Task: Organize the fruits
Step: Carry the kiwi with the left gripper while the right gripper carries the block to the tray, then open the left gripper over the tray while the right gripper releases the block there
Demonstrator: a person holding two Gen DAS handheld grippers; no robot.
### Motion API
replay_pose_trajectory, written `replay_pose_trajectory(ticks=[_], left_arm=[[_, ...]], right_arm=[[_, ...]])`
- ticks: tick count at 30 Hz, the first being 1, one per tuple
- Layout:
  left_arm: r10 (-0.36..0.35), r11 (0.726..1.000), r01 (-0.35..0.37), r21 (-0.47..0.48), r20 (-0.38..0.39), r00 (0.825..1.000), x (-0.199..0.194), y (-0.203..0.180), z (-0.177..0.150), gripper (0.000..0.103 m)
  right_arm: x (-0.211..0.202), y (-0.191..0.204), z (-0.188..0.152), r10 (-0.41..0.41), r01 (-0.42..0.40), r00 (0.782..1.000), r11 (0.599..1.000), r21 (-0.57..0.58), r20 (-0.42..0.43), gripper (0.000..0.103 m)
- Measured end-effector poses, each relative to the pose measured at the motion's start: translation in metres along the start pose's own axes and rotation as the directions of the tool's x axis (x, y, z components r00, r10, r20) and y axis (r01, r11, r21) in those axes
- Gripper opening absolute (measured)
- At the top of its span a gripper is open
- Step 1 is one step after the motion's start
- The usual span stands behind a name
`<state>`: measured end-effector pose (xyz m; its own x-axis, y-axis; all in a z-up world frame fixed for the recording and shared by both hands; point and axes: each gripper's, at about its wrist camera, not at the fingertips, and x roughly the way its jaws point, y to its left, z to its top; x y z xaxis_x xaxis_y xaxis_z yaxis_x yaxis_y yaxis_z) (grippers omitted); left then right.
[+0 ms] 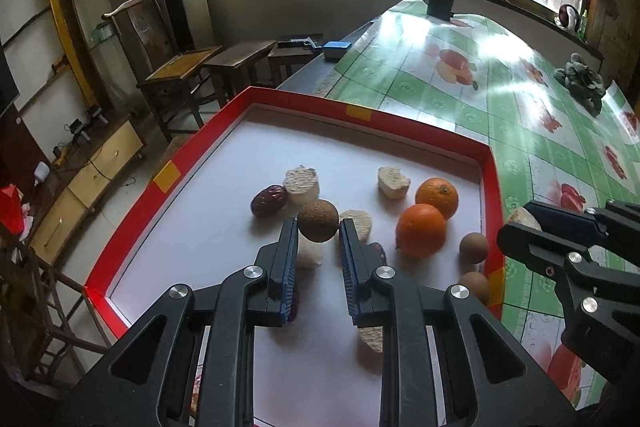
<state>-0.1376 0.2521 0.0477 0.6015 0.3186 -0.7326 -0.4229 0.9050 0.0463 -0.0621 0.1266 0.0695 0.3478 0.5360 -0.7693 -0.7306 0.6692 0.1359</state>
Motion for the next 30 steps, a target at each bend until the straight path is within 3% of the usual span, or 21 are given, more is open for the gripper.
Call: replay_pose_trajectory(ticks=[19,30], left_arm=[[0.008,1.000,-0.008,-0.002,-0.003,1.000,0.007,0.007,-0.003,0.020],[0.017,1.000,-0.017,-0.013,0.007,1.000,0.009,0.007,-0.004,0.021]], right_arm=[[0.064,0.030,0.049,0.039,-0.047,0.997,0.990,-0.136,-0.065,0.025],[0.085,0.030,0.049,0.115,-0.125,0.987,0.989,-0.080,-0.112,0.025]])
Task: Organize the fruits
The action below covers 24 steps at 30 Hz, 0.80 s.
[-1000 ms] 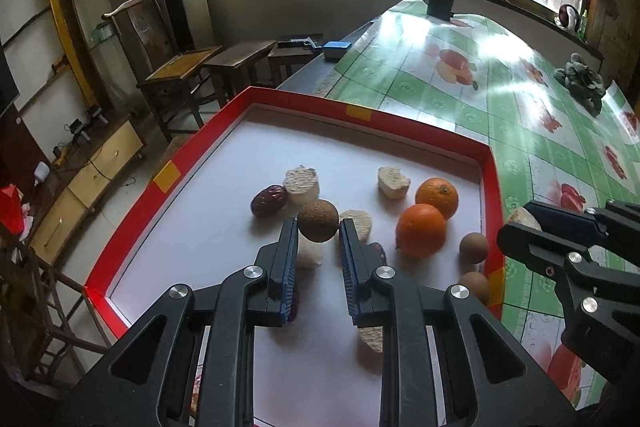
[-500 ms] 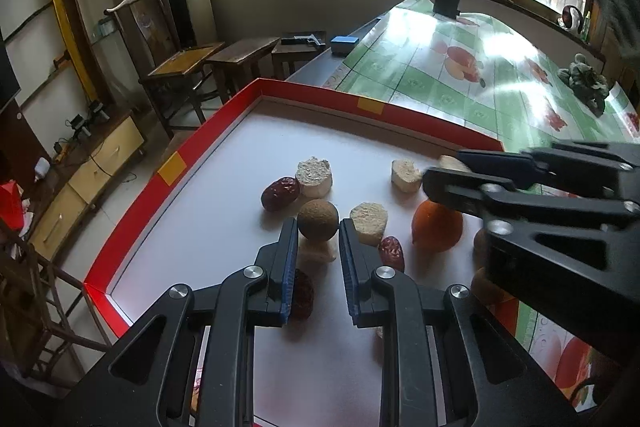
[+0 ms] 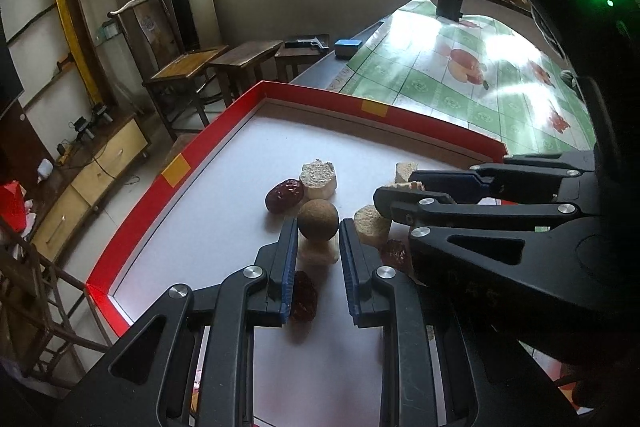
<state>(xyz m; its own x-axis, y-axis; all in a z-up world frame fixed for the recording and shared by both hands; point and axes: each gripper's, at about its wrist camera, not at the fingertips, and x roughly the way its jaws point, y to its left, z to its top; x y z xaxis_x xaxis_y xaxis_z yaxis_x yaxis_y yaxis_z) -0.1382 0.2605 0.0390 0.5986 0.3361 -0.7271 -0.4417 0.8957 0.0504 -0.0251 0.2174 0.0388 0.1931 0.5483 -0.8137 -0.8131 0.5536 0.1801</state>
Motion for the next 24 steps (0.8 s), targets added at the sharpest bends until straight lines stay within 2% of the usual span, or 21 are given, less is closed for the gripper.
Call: replay_pose_trajectory(ticks=[6,11,12,13,14,16,24], left_arm=[[0.027,1.000,-0.027,-0.002,-0.007,1.000,0.000,0.002,-0.003,0.022],[0.026,1.000,-0.026,-0.010,-0.006,1.000,-0.004,0.002,-0.006,0.023],[0.026,1.000,-0.026,-0.007,-0.002,1.000,-0.006,0.002,-0.007,0.025],[0.021,1.000,-0.021,-0.008,0.004,1.000,-0.009,0.001,-0.008,0.036],[0.013,1.000,-0.013,-0.013,0.016,1.000,-0.012,0.001,-0.008,0.051],[0.005,1.000,-0.004,-0.019,0.052,0.999,-0.020,-0.001,-0.009,0.060],[0.035,0.999,-0.033,-0.020,0.101,0.994,-0.041,-0.010,-0.009,0.061]], right_arm=[[-0.007,0.003,-0.004,-0.003,0.003,1.000,1.000,0.009,0.015,0.025],[-0.028,0.000,-0.008,-0.004,0.001,0.998,0.999,0.043,0.065,0.027],[-0.031,-0.001,-0.009,-0.006,0.003,0.997,0.999,0.046,0.071,0.027],[-0.037,0.000,-0.011,-0.009,0.005,0.997,0.999,0.047,0.083,0.028],[-0.041,0.001,-0.013,-0.011,0.007,0.996,0.999,0.046,0.091,0.028],[-0.051,0.003,-0.019,-0.027,0.022,0.994,0.999,0.047,0.109,0.029],[-0.095,0.000,-0.050,-0.083,0.064,0.978,0.993,0.101,0.193,0.034]])
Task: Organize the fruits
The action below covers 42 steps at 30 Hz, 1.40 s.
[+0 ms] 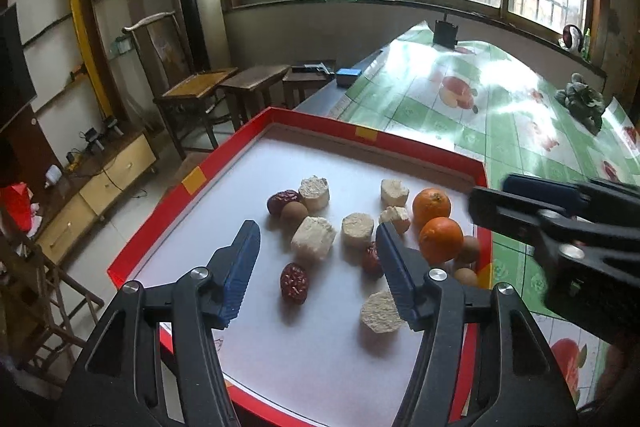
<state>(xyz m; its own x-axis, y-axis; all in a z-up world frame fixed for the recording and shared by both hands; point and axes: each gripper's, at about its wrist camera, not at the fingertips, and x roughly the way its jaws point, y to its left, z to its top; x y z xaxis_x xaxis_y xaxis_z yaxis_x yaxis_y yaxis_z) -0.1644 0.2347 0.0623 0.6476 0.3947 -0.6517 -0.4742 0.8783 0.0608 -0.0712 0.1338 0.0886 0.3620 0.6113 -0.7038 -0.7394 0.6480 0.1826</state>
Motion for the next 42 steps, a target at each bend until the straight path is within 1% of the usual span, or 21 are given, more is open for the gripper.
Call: replay_pose_trajectory(ticks=[3,5,7,14,27,42], left_arm=[[0.008,1.000,-0.008,-0.002,0.008,1.000,-0.005,-0.003,0.001,0.061],[0.009,1.000,-0.009,0.000,0.011,1.000,-0.008,-0.006,0.001,0.065],[0.009,1.000,-0.009,0.003,0.016,1.000,-0.011,-0.010,0.000,0.067],[0.001,1.000,-0.002,0.008,0.026,1.000,-0.022,-0.017,-0.003,0.067],[0.015,1.000,-0.015,-0.005,0.029,0.999,-0.027,-0.017,-0.002,0.067],[0.018,1.000,-0.018,-0.011,0.009,1.000,-0.021,-0.016,-0.003,0.067]], right_arm=[[-0.017,-0.006,-0.010,-0.034,0.034,0.999,0.999,0.012,0.036,0.039],[-0.024,-0.010,-0.015,-0.044,0.043,0.998,0.999,0.012,0.046,0.041],[-0.030,-0.014,-0.022,-0.061,0.060,0.997,0.998,0.016,0.049,0.042],[-0.041,-0.024,-0.039,-0.043,0.040,0.998,0.998,0.055,0.055,0.043],[-0.042,-0.021,-0.052,-0.039,0.038,0.998,0.999,0.038,0.043,0.044],[-0.033,-0.019,-0.053,-0.037,0.037,0.999,0.999,0.029,0.016,0.044]])
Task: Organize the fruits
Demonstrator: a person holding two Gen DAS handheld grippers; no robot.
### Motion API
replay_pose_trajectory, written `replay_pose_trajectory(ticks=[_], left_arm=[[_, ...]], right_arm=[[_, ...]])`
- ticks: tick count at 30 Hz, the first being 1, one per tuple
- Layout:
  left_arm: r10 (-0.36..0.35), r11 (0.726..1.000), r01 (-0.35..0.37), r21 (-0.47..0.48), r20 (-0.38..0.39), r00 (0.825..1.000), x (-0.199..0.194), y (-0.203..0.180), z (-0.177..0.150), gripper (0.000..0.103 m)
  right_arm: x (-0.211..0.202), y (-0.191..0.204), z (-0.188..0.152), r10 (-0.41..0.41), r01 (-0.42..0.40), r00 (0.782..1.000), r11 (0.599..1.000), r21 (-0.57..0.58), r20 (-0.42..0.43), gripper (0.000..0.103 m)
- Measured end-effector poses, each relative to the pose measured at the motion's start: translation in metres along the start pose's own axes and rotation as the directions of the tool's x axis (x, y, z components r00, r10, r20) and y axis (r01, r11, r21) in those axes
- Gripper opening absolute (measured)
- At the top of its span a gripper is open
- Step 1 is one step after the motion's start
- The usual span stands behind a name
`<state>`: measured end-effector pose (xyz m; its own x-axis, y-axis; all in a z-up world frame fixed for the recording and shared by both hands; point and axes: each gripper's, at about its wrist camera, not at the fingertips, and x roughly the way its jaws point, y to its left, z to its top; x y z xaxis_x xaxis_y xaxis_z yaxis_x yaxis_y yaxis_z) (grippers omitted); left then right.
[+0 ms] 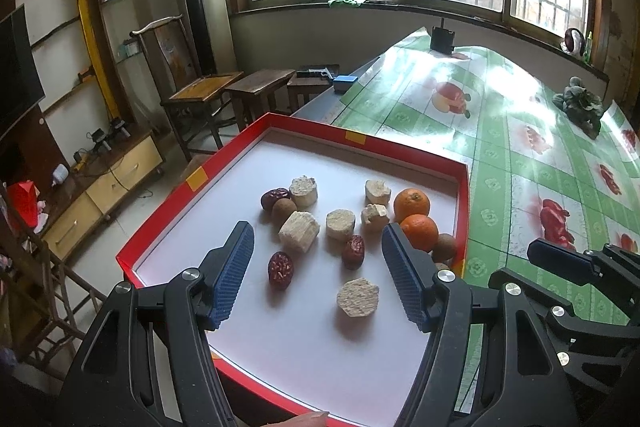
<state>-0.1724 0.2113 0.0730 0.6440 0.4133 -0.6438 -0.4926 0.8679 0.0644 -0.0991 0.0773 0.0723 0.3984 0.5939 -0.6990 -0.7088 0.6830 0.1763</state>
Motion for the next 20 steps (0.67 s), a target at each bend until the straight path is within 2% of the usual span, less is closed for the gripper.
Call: replay_pose_trajectory(ticks=[20], left_arm=[[0.028,1.000,-0.028,0.006,0.002,1.000,0.0071,-0.0021,-0.0032,0.067]], right_arm=[[0.0072,-0.0043,-0.0012,0.001,-0.001,1.000,1.000,-0.001,-0.022,0.044]])
